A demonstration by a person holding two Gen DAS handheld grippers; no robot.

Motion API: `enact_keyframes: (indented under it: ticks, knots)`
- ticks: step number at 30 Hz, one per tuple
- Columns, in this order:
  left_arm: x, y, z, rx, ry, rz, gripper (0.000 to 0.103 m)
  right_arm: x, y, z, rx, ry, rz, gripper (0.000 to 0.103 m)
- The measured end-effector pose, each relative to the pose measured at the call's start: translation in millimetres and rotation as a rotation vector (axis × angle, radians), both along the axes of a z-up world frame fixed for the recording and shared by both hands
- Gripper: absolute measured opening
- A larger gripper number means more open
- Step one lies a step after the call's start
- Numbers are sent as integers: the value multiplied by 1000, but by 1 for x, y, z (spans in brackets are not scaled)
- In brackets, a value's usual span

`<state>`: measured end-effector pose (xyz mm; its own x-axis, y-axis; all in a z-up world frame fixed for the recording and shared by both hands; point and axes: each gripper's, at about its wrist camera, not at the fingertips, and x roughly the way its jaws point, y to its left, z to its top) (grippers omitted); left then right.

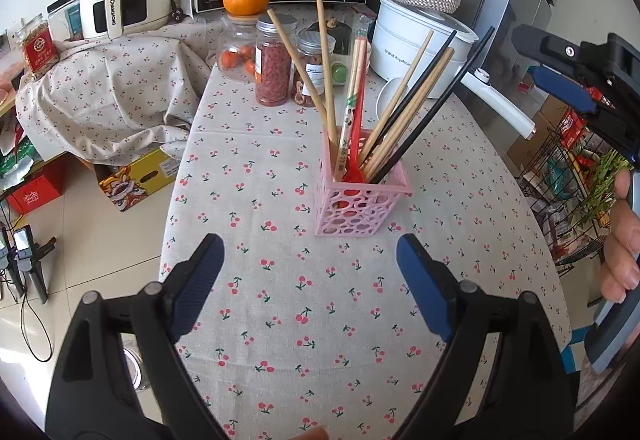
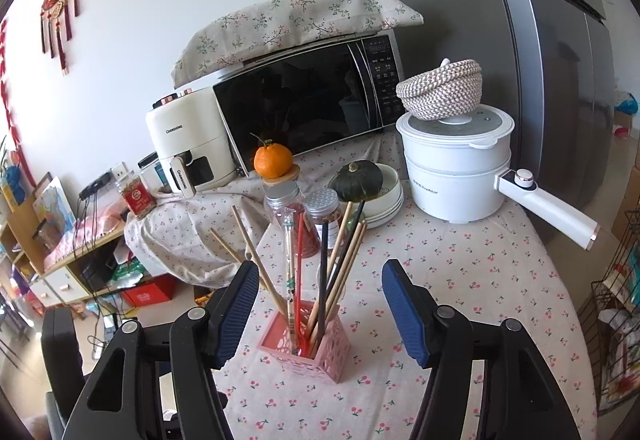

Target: Organize utensils

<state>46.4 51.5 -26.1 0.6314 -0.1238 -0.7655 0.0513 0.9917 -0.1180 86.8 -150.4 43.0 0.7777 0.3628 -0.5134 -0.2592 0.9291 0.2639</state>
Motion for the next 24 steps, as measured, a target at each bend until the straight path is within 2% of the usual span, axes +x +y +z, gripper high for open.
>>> enact_keyframes:
  ticks: [3,7,9,12,14,17,24]
  knots:
    - [-9,-4,9,23,-26,12,96,-16,-15,4,-30,8,-54,84]
    - [-22,-11,19,23,-49,32,100,-39,-33,5,-69,22,-112,91]
    - [-28,-17,24,32,-58,40,101,-50,-41,3,-87,44,-139,101]
    - [-37,-27,30,47,-78,44,101,-67,-53,-1,-125,71,-180,103]
    - [-43,-32,33,50,-88,48,102,-77,-56,-4,-205,111,-221,103]
    - [-53,-35,35,48,-101,57,102,-96,-58,-3,-276,85,-245,103]
    - [-64,-37,38,81,-148,93,102,-110,-62,-9,-273,76,-227,103]
